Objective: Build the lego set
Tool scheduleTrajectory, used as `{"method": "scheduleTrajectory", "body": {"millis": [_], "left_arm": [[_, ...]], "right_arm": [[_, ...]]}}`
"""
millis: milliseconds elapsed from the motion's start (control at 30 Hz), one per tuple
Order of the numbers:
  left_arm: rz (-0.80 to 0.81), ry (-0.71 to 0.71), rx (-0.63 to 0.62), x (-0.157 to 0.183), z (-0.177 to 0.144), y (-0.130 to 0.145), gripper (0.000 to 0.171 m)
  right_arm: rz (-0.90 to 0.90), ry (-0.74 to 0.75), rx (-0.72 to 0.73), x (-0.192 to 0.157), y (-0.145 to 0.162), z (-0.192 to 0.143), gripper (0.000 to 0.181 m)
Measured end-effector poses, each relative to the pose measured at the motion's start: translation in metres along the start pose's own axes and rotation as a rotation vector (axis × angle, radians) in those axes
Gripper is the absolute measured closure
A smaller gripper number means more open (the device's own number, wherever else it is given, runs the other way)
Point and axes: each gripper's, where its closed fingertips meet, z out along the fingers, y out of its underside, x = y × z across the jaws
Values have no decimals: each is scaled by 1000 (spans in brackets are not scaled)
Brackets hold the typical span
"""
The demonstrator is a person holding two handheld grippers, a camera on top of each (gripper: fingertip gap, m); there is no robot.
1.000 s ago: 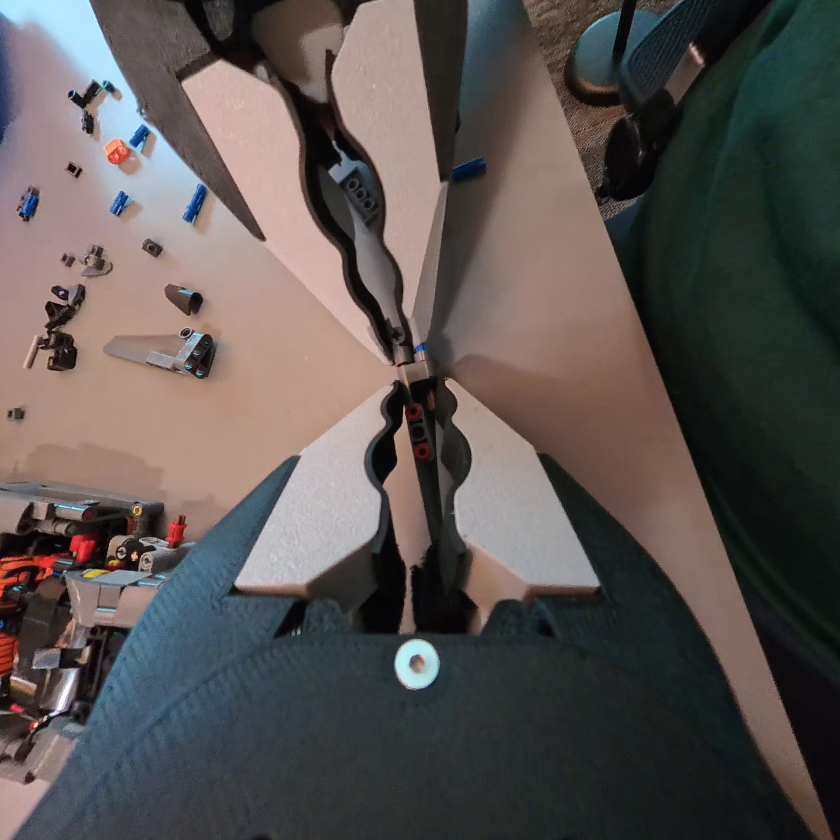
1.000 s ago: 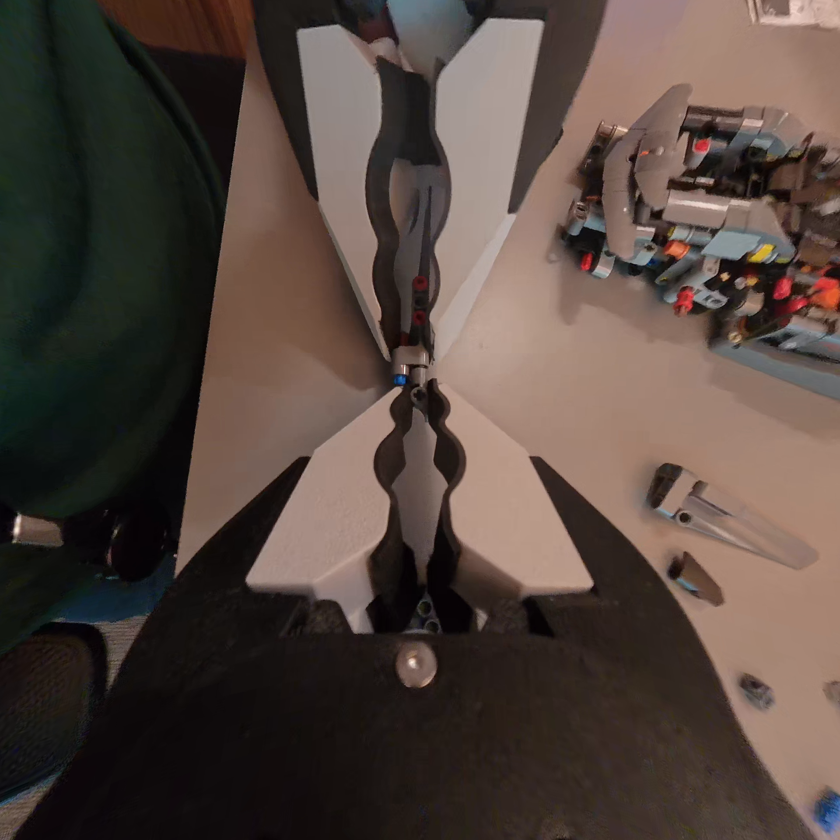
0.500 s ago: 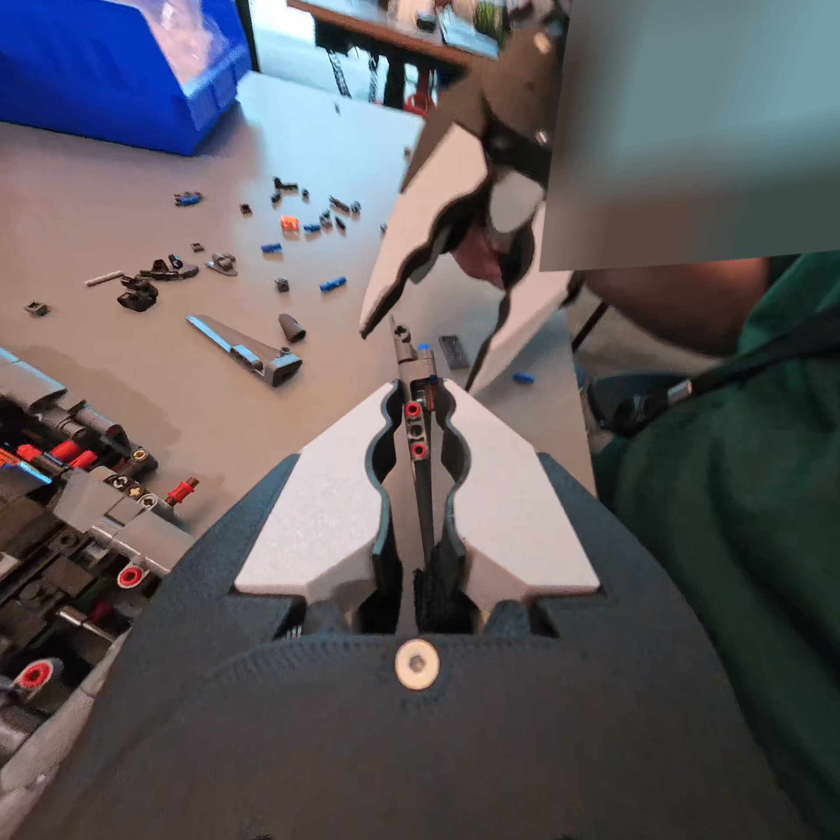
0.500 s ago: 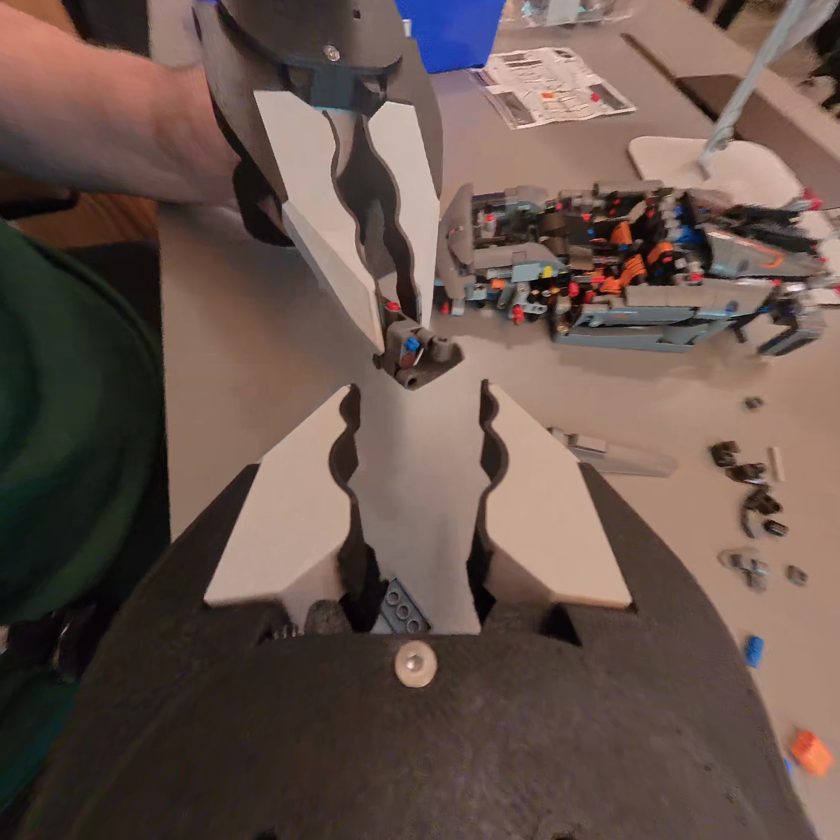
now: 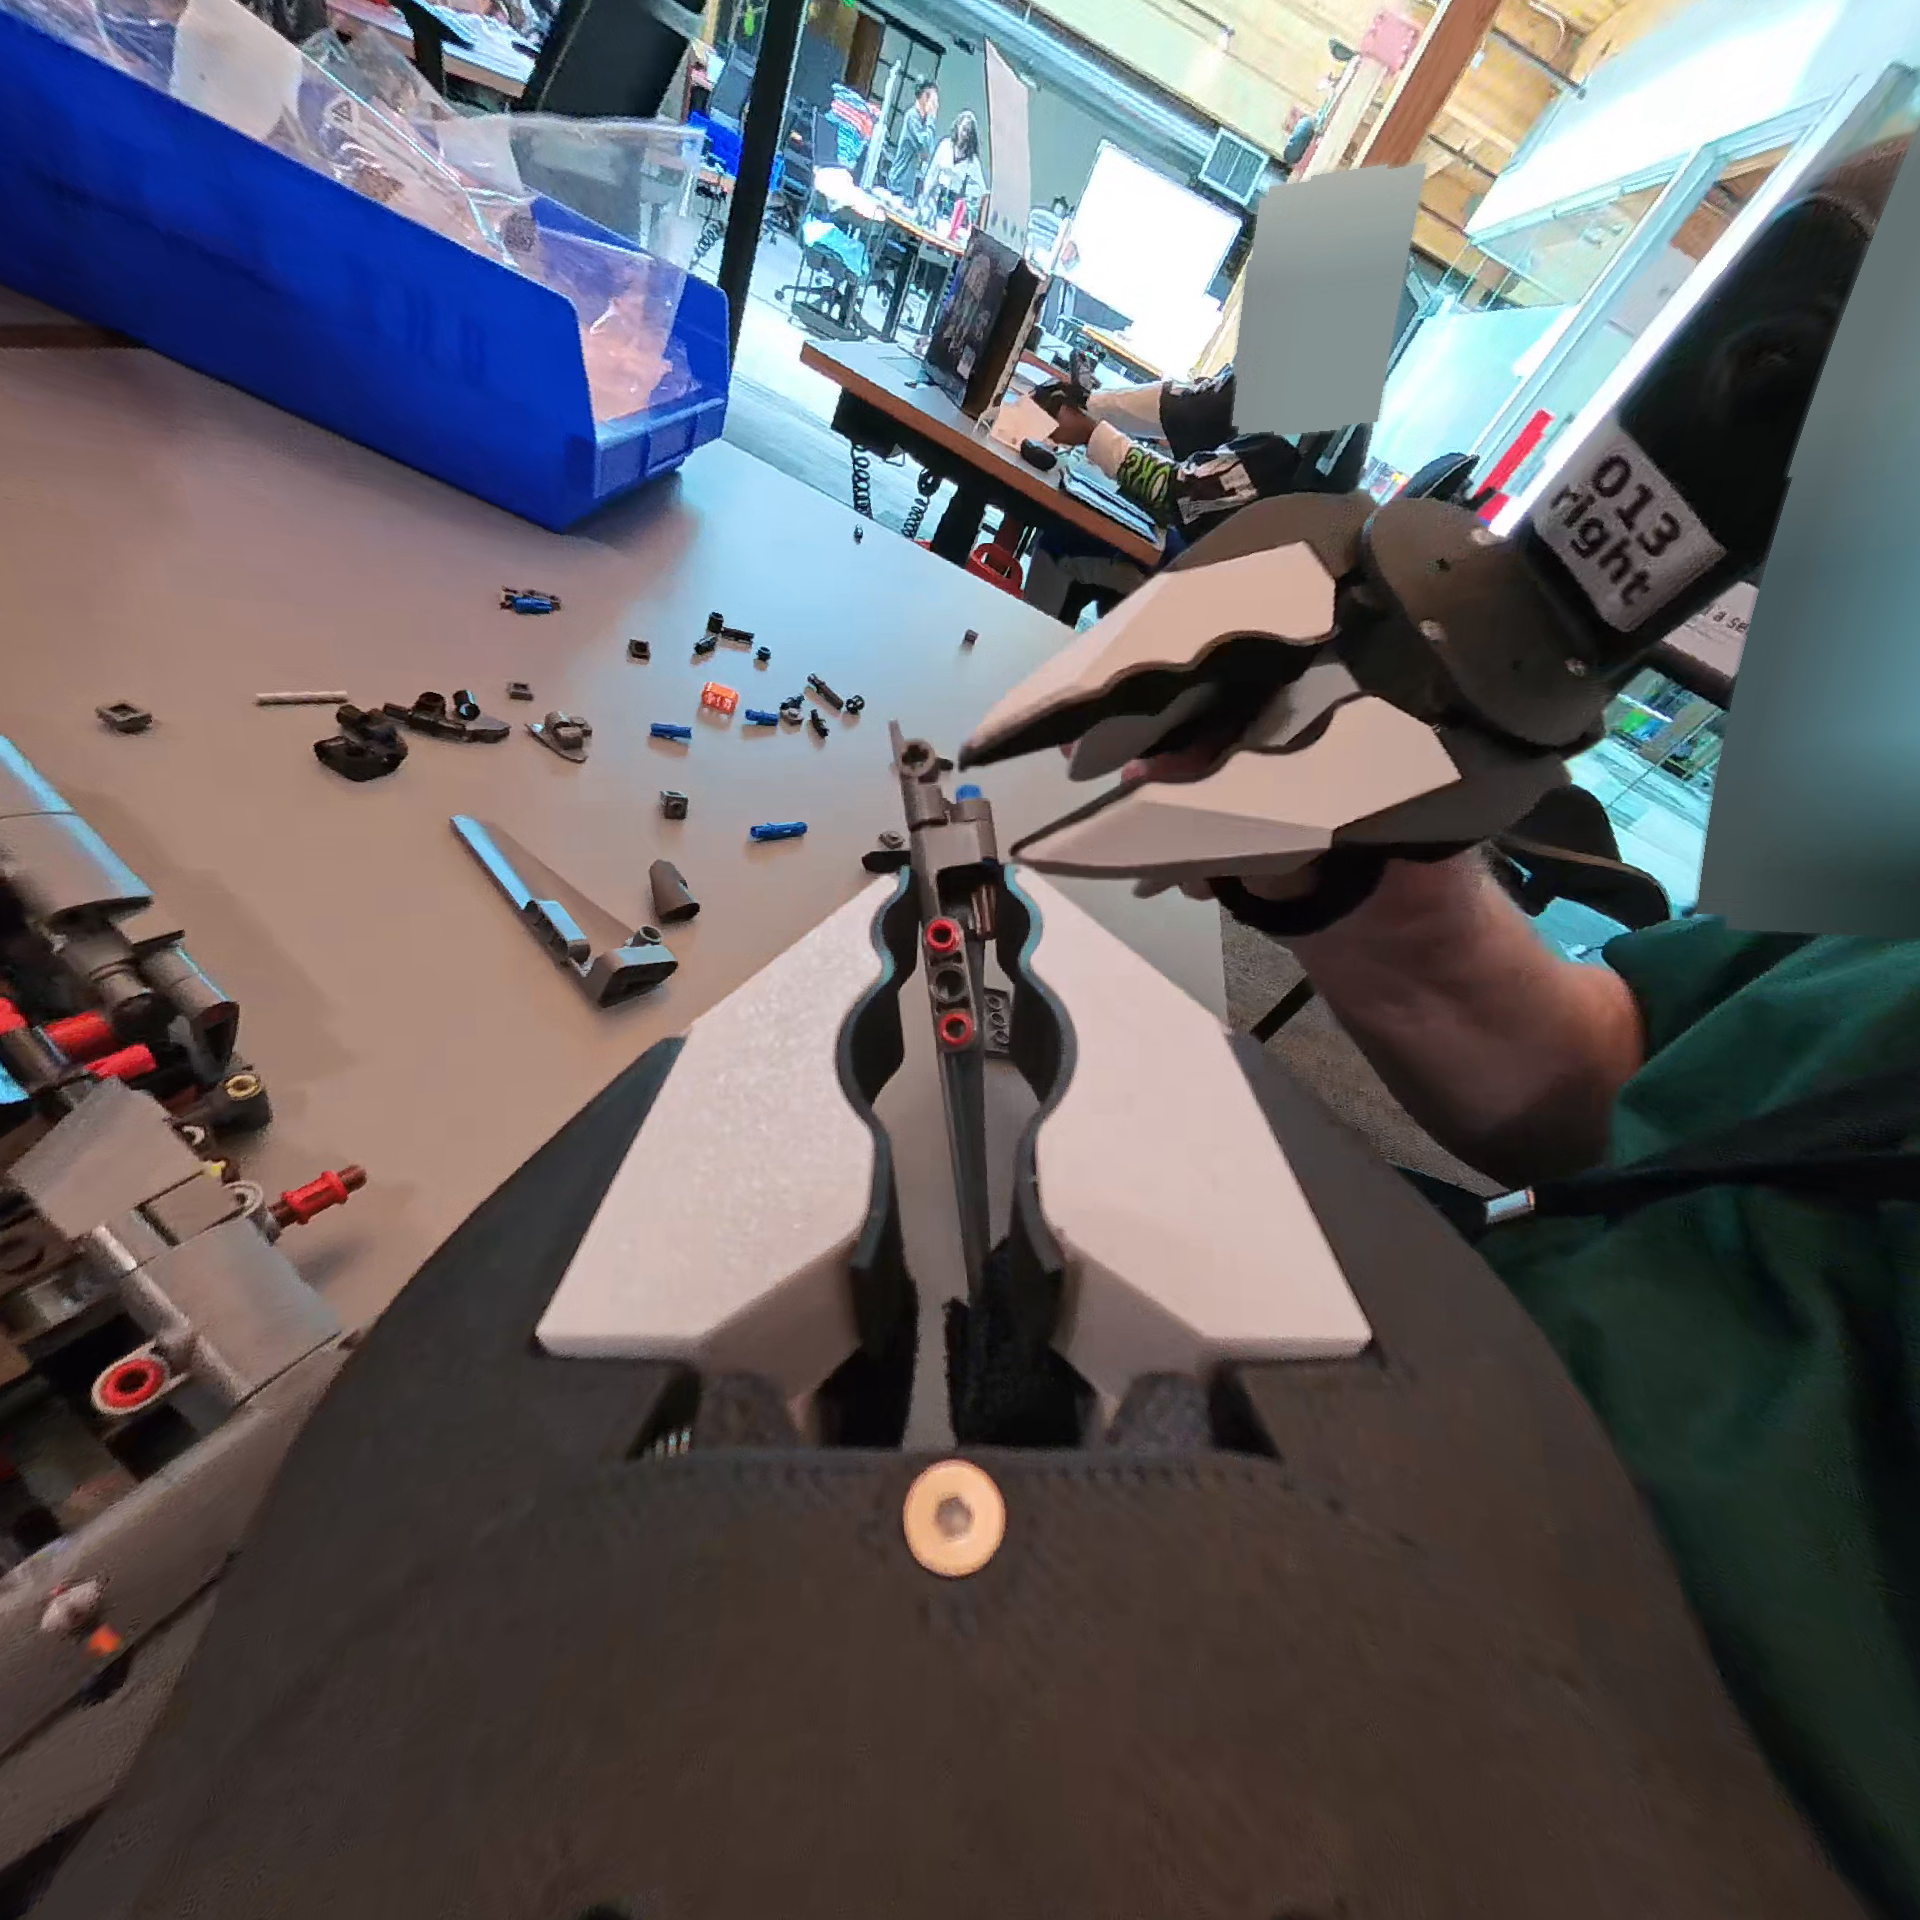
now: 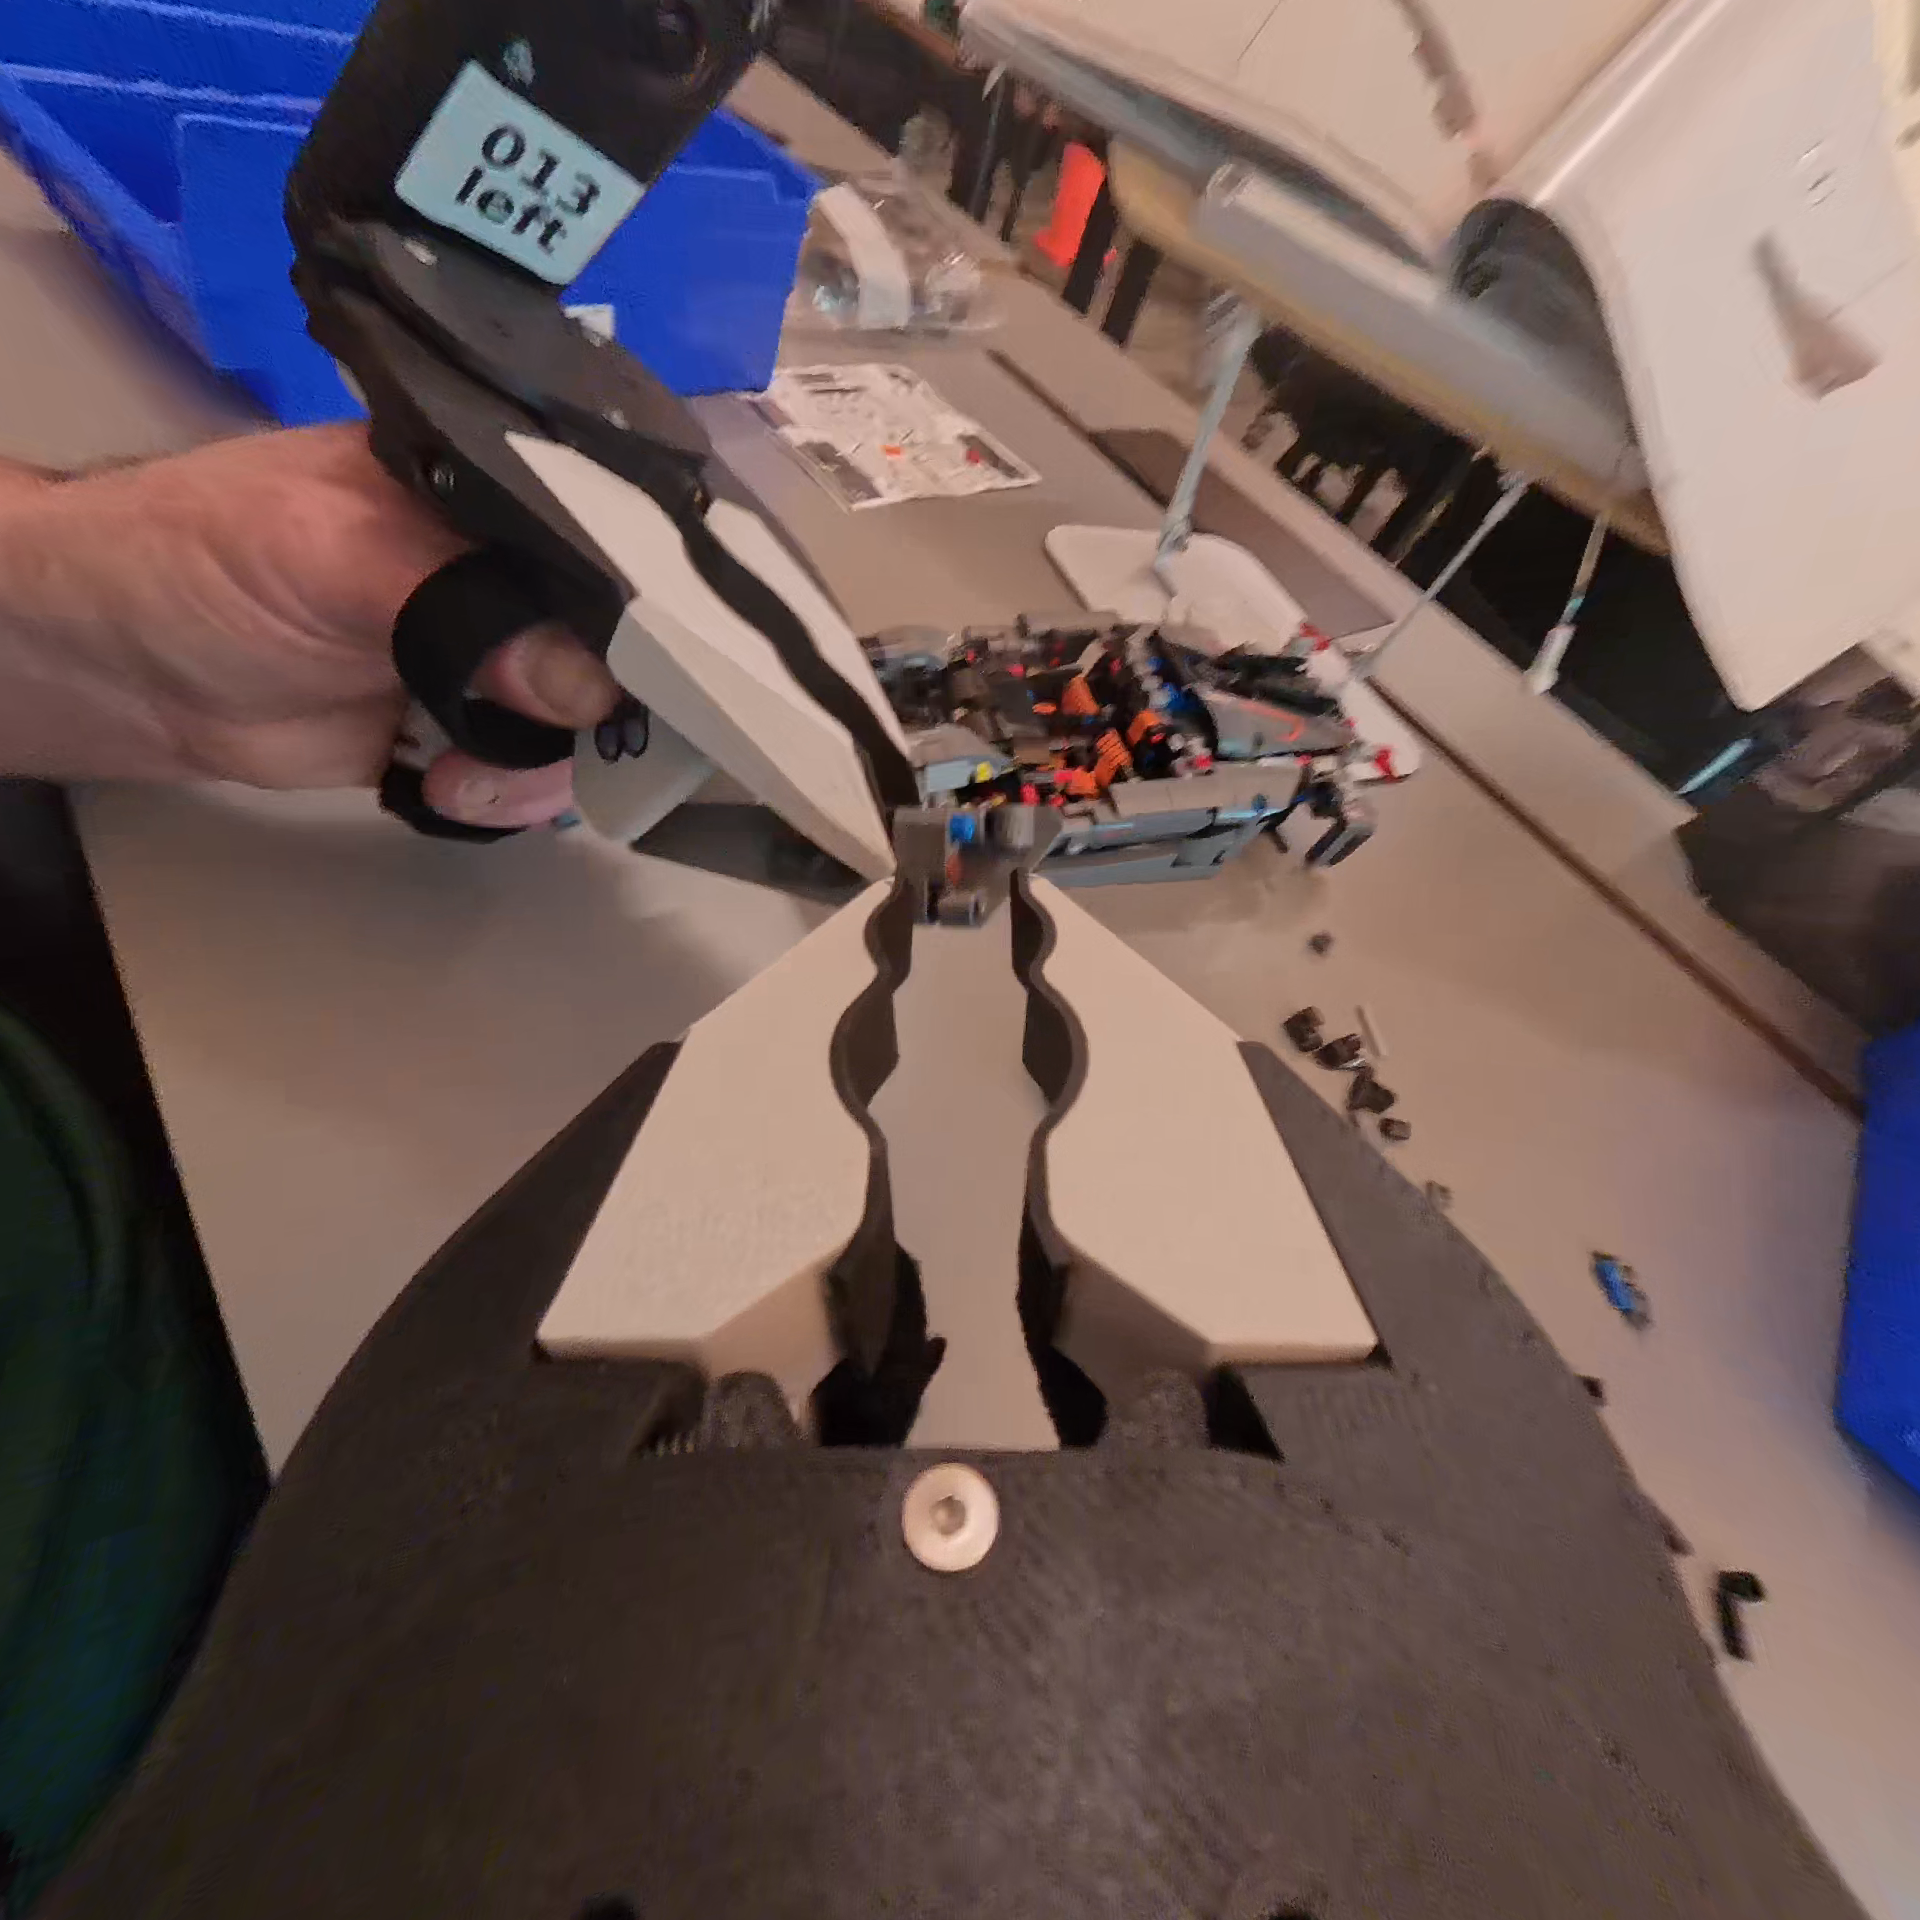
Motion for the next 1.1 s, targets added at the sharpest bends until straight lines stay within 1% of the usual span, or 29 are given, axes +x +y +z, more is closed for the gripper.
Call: {"method": "scheduleTrajectory", "body": {"millis": [133,200,267,333,467,600,700,833,900,1033,1067,1100], "left_arm": [[-10,-37,21,-2,3,-1,159],[-1,-64,22,-3,3,-2,159],[19,-73,26,0,5,-3,159],[14,-73,35,1,6,-4,159],[-6,-76,47,1,8,-3,160],[19,-90,36,2,10,-3,160],[9,-86,39,1,11,-3,160],[40,-117,17,-3,12,-1,160],[51,-125,36,-3,11,-4,160],[78,-118,30,-1,10,-9,162],[77,-125,39,-2,10,-10,162],[68,-125,45,-4,9,-11,162]], "right_arm": [[-39,53,-37,1,2,1,168],[-35,39,-67,-2,7,2,162],[-11,35,-46,-2,5,1,159],[-7,58,-28,0,2,-1,161],[-8,76,-56,1,6,0,162],[-12,87,-55,3,9,-1,163],[-7,86,-46,4,10,-1,165],[-4,79,-51,4,15,2,170],[0,94,-25,5,13,3,170],[22,75,24,8,6,-1,169],[10,89,35,10,4,-3,165],[15,99,41,13,4,-5,156]]}}
